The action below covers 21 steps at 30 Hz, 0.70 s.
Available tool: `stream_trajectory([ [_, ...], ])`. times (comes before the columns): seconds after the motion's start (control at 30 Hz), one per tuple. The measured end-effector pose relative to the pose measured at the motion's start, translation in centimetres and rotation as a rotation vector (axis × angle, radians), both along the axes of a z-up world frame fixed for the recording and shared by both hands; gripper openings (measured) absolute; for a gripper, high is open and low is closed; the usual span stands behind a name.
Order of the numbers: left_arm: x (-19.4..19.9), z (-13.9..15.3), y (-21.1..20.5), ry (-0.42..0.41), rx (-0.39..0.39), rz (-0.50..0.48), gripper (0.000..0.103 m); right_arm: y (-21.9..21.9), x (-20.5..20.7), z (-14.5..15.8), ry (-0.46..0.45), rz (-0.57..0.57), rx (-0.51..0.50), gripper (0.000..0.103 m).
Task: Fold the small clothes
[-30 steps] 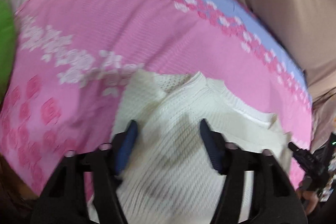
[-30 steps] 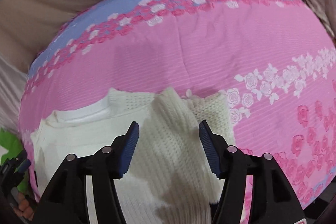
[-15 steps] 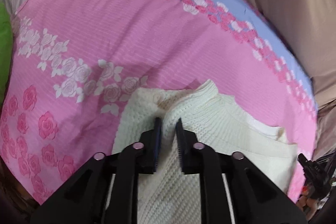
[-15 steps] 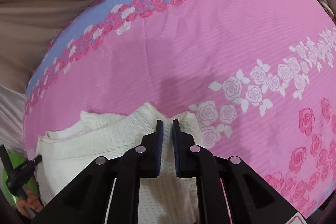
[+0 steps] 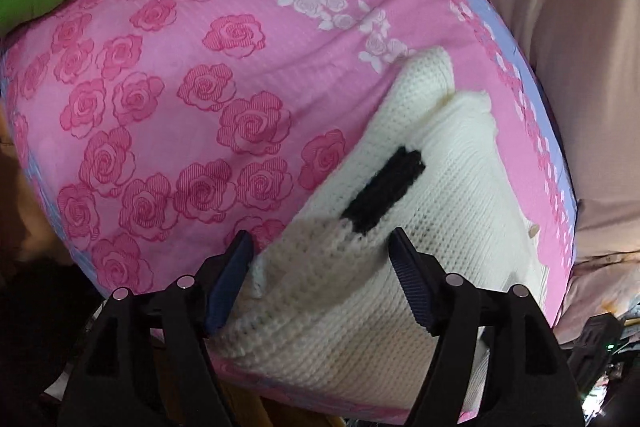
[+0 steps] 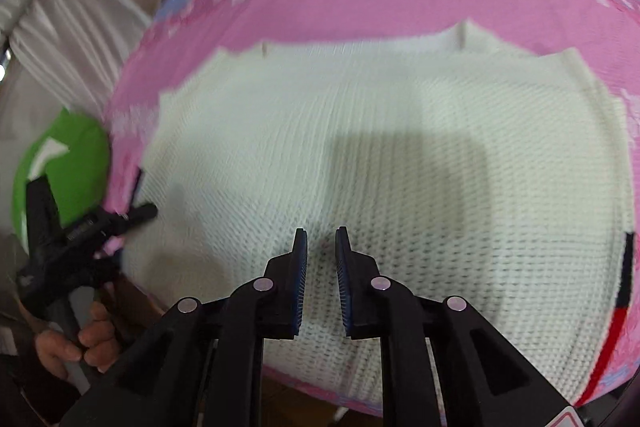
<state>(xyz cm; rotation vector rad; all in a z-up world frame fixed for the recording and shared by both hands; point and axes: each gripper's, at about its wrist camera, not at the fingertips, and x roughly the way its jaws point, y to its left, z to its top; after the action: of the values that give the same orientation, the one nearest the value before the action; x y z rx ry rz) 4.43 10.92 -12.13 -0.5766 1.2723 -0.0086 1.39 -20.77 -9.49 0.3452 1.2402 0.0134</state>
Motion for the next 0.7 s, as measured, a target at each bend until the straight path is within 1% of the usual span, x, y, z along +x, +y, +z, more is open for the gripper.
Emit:
stream_trajectory([
  [0.03, 0.3, 0.1, -0.2, 0.007, 0.008, -0.015, 0.061, 0.1, 0.1, -0.4, -0.006, 0.005, -0.006, 0.012],
  [0.07, 0.6, 0.2, -0.3, 0.008, 0.002, -0.026, 0.043, 0.1, 0.1, -0.4, -0.013, 0.003, -0.007, 0.012],
  [0.1, 0.9, 0.2, -0.3, 0.019, -0.037, -0.033, 0.037, 0.1, 0.2, -0.5, -0.011, 0.000, -0.005, 0.012],
  [0.13, 1.1, 0.4, -0.3, 0.024, -0.053, -0.021, 0.031, 0.0, 0.2, -0.5, -0.011, -0.006, -0.001, 0.012],
  [0.17, 1.0, 0.9, -0.2, 0.015, -0.063, -0.010, 0.028, 0.0, 0.4, -0.6, -0.014, -0.008, 0.000, 0.012],
  [0.2, 0.9, 1.8, -0.4, -0.006, -0.068, -0.014, 0.027, 0.2, 0.5, -0.7, -0.021, -0.007, 0.000, 0.012],
  [0.27, 0.7, 5.1, -2.6, -0.090, -0.043, -0.087, 0.026, -0.1, 0.4, -0.8, -0.033, -0.010, 0.015, 0.012],
  [0.3, 0.5, 6.9, -3.9, -0.138, -0.037, -0.135, 0.026, -0.5, 0.2, -0.6, -0.038, -0.022, 0.037, 0.012],
  [0.33, 0.3, 9.1, -6.2, -0.199, -0.030, -0.211, 0.025, -1.1, -0.3, -0.4, -0.045, -0.042, 0.068, 0.012],
  [0.37, 0.0, 10.6, -8.1, -0.240, -0.025, -0.269, 0.025, -2.1, -1.0, 0.0, -0.055, -0.062, 0.097, 0.012],
  [0.4, -0.3, 12.0, -10.3, -0.276, -0.025, -0.330, 0.025, -2.8, -1.6, 0.4, -0.066, -0.089, 0.119, 0.013],
  [0.43, -0.8, 13.4, -13.1, -0.307, -0.037, -0.412, 0.024, -4.0, -2.4, 0.9, -0.082, -0.122, 0.131, 0.015],
  [0.47, -1.2, 14.1, -15.6, -0.323, -0.048, -0.476, 0.023, -5.0, -3.1, 1.4, -0.096, -0.148, 0.133, 0.017],
  [0.5, -1.6, 14.4, -17.9, -0.332, -0.058, -0.537, 0.023, -6.2, -4.0, 1.9, -0.112, -0.180, 0.137, 0.017],
  [0.53, -2.4, 14.4, -21.1, -0.340, -0.060, -0.617, 0.022, -8.0, -5.2, 2.4, -0.129, -0.224, 0.147, 0.017],
  [0.57, -3.0, 13.9, -23.6, -0.337, -0.050, -0.685, 0.022, -9.5, -6.1, 2.7, -0.140, -0.260, 0.156, 0.018],
  [0.6, -3.7, 13.0, -26.0, -0.326, -0.035, -0.751, 0.022, -11.1, -7.2, 2.8, -0.150, -0.297, 0.163, 0.019],
  [0.63, -4.6, 11.1, -28.9, -0.297, 0.003, -0.827, 0.024, -12.6, -8.4, 2.9, -0.157, -0.333, 0.165, 0.020],
  [0.67, -5.2, 9.4, -30.6, -0.259, 0.038, -0.874, 0.026, -14.6, -9.8, 2.9, -0.159, -0.377, 0.161, 0.022],
  [0.7, -5.6, 7.8, -32.0, -0.210, 0.090, -0.904, 0.027, -15.7, -10.7, 2.8, -0.155, -0.403, 0.156, 0.026],
])
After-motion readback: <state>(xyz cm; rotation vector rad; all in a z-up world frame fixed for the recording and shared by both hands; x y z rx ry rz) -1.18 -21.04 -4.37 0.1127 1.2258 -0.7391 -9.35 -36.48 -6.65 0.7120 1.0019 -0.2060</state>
